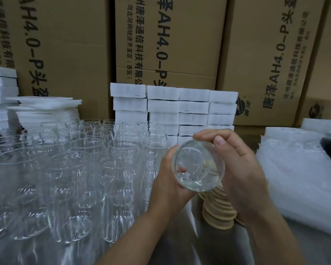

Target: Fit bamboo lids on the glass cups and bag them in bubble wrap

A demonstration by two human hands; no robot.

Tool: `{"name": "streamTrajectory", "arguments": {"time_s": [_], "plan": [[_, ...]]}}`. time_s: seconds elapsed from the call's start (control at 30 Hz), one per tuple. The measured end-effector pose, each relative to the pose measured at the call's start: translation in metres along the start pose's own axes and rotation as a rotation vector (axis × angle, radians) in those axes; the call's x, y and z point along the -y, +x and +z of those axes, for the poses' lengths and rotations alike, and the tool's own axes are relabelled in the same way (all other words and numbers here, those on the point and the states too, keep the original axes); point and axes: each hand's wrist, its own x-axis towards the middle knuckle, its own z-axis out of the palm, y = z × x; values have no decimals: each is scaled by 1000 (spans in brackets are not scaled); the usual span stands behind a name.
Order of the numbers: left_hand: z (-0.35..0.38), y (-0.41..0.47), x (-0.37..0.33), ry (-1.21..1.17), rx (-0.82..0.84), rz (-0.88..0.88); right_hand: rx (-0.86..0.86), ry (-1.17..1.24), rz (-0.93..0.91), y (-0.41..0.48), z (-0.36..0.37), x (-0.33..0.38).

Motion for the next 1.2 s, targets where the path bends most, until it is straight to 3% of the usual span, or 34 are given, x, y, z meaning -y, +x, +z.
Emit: {"name": "streamTrajectory", "arguments": {"time_s": [0.23,0.5,1.03,1.2], "plan": [[7,-4,10,106,89,-20,-76,-217,131,1,-5,11],[10,-2,12,-20,175,-97,-102,-315,170,-2,3,12],[8,-7,14,28,41,11,135,-483,145,-5,1,5],[10,-6,13,111,47,-45,171,-501,72,-8,-3,6]]}}
